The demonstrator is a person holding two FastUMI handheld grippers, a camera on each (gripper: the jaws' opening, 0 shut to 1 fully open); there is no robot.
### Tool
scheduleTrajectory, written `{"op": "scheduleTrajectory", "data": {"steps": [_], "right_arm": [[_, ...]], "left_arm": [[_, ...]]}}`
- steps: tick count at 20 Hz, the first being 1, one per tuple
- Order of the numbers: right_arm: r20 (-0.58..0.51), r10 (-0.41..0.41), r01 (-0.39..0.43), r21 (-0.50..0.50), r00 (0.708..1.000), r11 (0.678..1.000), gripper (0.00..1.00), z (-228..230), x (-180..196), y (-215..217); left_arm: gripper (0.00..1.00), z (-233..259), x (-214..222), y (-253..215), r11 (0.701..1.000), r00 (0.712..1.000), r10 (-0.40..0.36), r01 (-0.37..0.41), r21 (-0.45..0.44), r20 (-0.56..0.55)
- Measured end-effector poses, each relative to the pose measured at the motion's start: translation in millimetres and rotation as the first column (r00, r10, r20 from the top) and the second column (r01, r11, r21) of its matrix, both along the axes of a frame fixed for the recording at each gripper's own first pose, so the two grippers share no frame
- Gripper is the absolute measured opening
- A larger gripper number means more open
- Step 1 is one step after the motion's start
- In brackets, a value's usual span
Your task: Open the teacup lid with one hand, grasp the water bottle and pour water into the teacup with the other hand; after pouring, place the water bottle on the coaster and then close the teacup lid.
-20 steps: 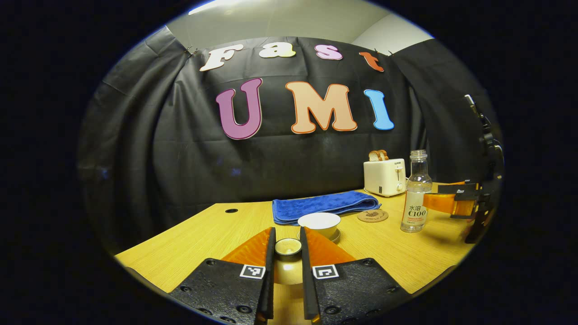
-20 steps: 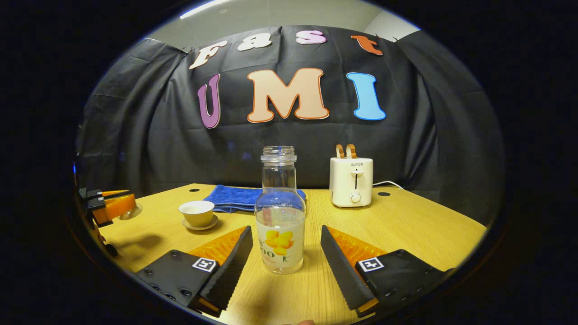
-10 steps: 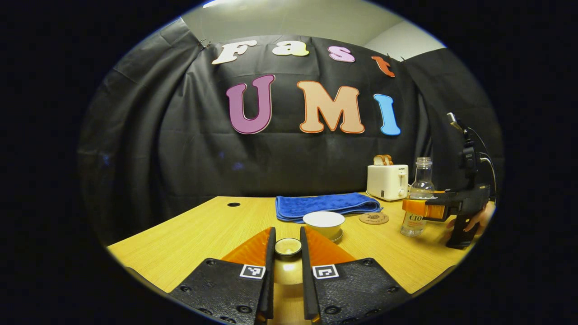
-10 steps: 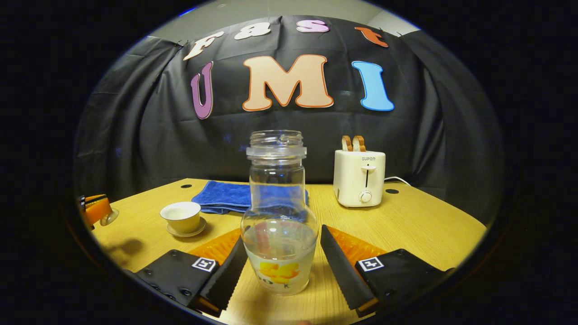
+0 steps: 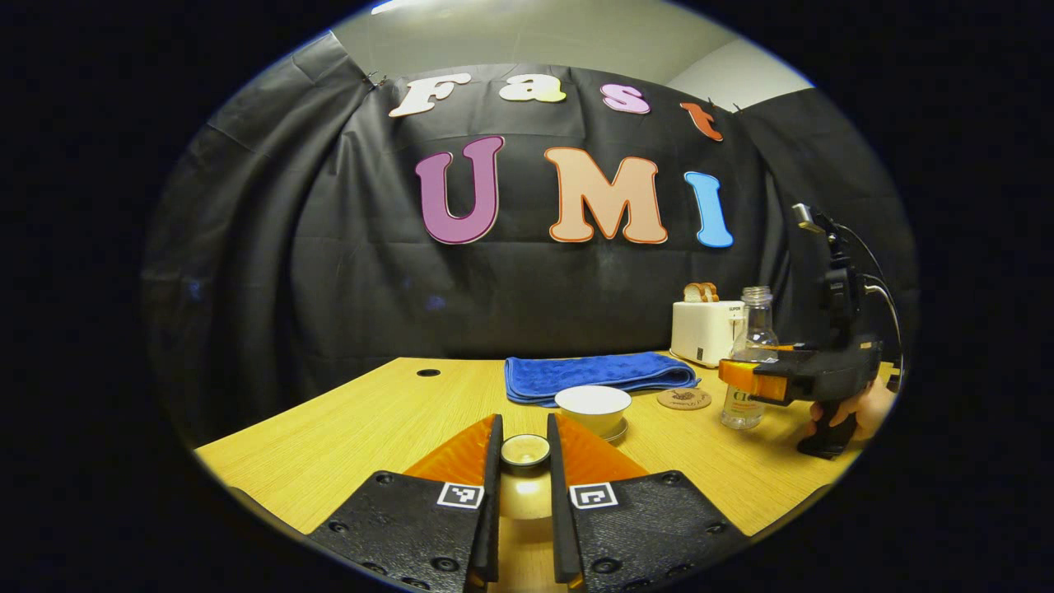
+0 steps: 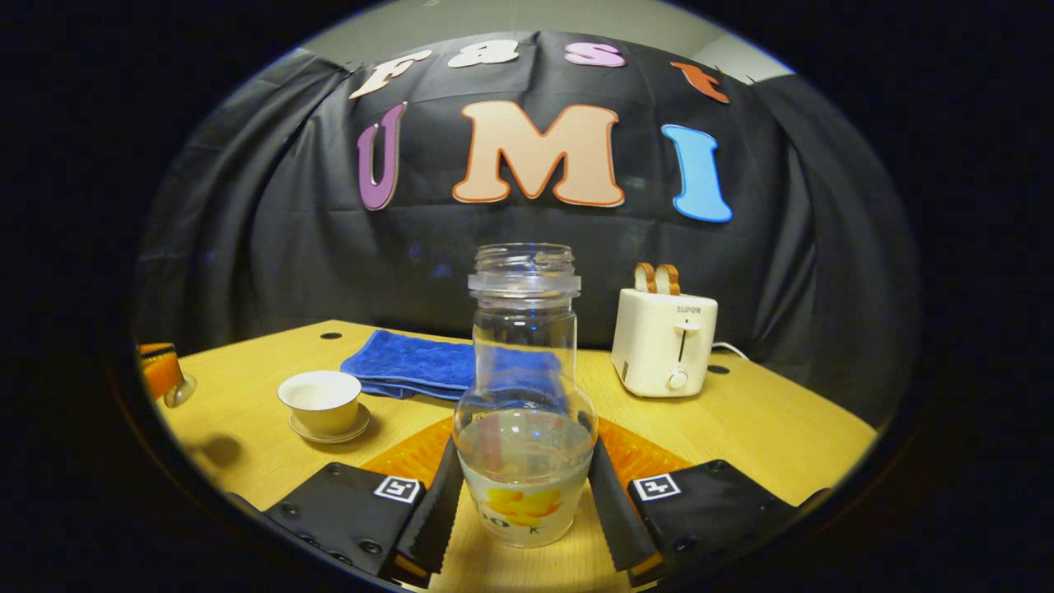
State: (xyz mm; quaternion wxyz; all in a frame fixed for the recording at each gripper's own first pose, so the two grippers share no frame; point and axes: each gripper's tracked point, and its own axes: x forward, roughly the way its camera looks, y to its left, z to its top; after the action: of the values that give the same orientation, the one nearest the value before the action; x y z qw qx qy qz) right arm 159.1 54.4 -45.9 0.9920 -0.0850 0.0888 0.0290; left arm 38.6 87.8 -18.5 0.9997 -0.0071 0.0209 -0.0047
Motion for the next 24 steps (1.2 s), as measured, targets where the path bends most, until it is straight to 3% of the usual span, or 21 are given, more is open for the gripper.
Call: {"op": "scheduleTrajectory", "data": {"steps": [2, 4, 6, 7, 11, 14, 17, 19, 24], "right_arm": [[0.024, 0.031, -0.027, -0.158, 0.999, 0.987, 0.78, 1, 13, 21], [0.038, 0.085, -0.069, -0.316, 0.996, 0.946, 0.78, -3, 19, 40], [0.031, 0.141, -0.102, -0.54, 0.99, 0.835, 0.77, -13, 23, 55], [0.001, 0.168, -0.126, -0.656, 0.986, 0.745, 0.77, -22, 28, 64], [-0.035, 0.201, -0.151, -0.789, 0.979, 0.595, 0.78, -35, 29, 69], [-0.058, 0.224, -0.173, -0.824, 0.973, 0.54, 0.76, -35, 31, 75], [-0.061, 0.25, -0.172, -0.874, 0.966, 0.454, 0.77, -31, 31, 76], [-0.042, 0.302, -0.153, -0.922, 0.952, 0.355, 0.76, -23, 28, 82], [-0.04, 0.387, -0.12, -0.975, 0.921, 0.187, 0.77, -10, 20, 96]], "left_arm": [[0.23, 0, -1, 0, 1.0, 1.0, 0.0, 0.0, 0.0, -0.001], [0.23, 0, 0, -1, 1.0, 1.0, 0.001, -0.001, -0.001, -0.001], [0.23, 0, 0, -1, 1.0, 1.0, 0.001, -0.001, -0.001, -0.001], [0.23, -1, 0, 0, 1.0, 1.0, 0.001, -0.001, -0.001, -0.001], [0.23, 1, 0, -2, 1.0, 1.0, -0.002, 0.002, -0.001, -0.001], [0.23, 0, -2, -2, 1.0, 1.0, -0.004, 0.004, -0.001, -0.002], [0.23, 0, -2, -2, 1.0, 1.0, -0.004, 0.004, -0.002, -0.003], [0.23, -1, -2, -2, 1.0, 1.0, -0.004, 0.004, -0.001, -0.002], [0.23, -1, -2, -2, 1.0, 1.0, -0.004, 0.004, -0.004, -0.002]]}}
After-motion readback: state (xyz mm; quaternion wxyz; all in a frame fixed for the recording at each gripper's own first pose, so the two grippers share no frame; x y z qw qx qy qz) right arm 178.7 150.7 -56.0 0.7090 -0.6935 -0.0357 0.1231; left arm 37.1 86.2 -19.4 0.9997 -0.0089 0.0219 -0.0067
